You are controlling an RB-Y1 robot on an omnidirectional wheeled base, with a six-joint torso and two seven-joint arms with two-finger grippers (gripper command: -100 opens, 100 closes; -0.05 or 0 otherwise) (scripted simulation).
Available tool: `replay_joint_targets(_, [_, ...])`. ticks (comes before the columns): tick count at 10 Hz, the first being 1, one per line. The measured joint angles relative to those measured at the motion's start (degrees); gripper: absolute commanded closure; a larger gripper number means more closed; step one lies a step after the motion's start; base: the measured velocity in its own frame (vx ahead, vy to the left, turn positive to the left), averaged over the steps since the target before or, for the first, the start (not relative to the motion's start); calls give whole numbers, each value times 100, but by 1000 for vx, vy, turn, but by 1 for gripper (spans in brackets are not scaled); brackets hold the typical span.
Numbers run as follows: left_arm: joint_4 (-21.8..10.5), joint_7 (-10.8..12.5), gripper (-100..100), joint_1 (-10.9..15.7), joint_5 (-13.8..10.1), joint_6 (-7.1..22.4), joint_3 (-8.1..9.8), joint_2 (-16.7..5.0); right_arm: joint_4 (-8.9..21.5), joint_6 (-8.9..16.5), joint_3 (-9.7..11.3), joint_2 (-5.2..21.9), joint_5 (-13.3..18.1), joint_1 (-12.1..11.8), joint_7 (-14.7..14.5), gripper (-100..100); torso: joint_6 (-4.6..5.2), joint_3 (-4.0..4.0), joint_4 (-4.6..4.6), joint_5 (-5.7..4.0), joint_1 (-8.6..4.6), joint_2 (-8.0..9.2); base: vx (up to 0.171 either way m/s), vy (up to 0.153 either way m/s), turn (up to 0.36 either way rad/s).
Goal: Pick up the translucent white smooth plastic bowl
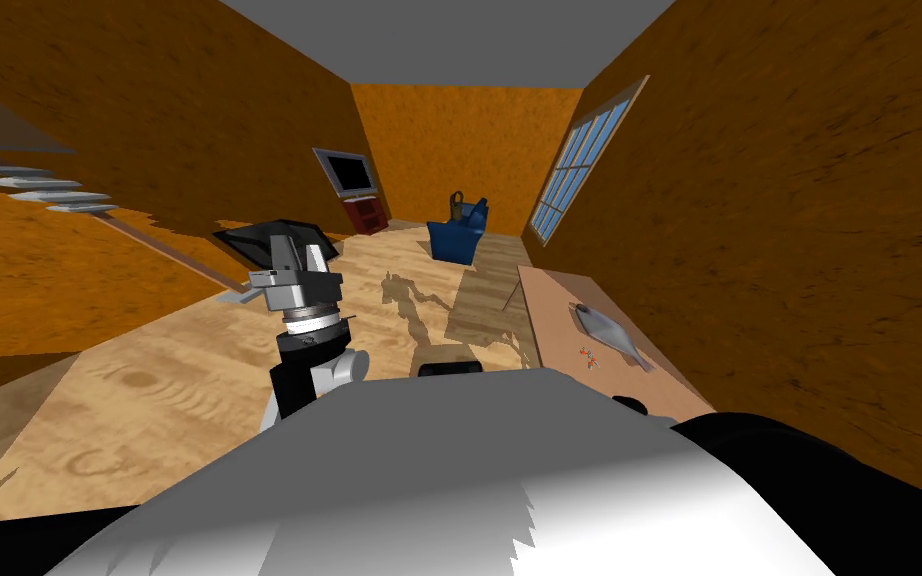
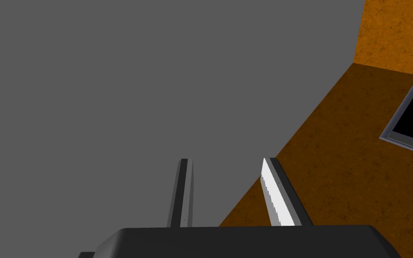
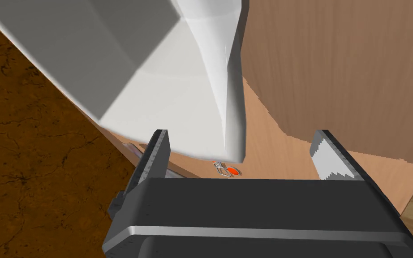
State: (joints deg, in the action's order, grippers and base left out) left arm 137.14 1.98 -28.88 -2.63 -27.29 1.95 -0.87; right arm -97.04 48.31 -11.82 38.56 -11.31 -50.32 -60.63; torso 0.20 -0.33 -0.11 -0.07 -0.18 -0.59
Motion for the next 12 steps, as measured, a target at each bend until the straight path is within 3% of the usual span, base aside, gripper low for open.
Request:
replay_joint_targets(2, [0,0,0,1,0,0,-1,0,351,-303,218,107,271,98,328,-100,-10,-5,-1,-10,-11,-7,47,16,2])
replay_joint_targets(4, [0,0,0,2,0,0,0,0,665,-658,243,118,296,94,434,-100,-9,12,5,-18,-38,22,46,6,-145])
replay_joint_targets(7, [0,0,0,2,0,0,-1,0,1213,-1172,608,375,733,352,894,-100,-33,-8,5,-48,-41,-18,70,33,-42])
replay_joint_targets(9, [0,0,0,2,0,0,0,0,1459,-1453,642,388,767,374,1016,-100,-33,5,10,-53,-61,4,40,21,-145])
replay_joint_targets(10, [0,0,0,0,0,0,0,0,1734,-1651,820,530,927,604,1138,-100,-30,-8,7,-58,-60,-22,145,64,-155])
replay_joint_targets(12, [0,0,0,1,0,0,-1,0,2123,-2003,1027,648,1192,665,1465,-100,-39,-15,4,-63,-74,-31,47,17,25])
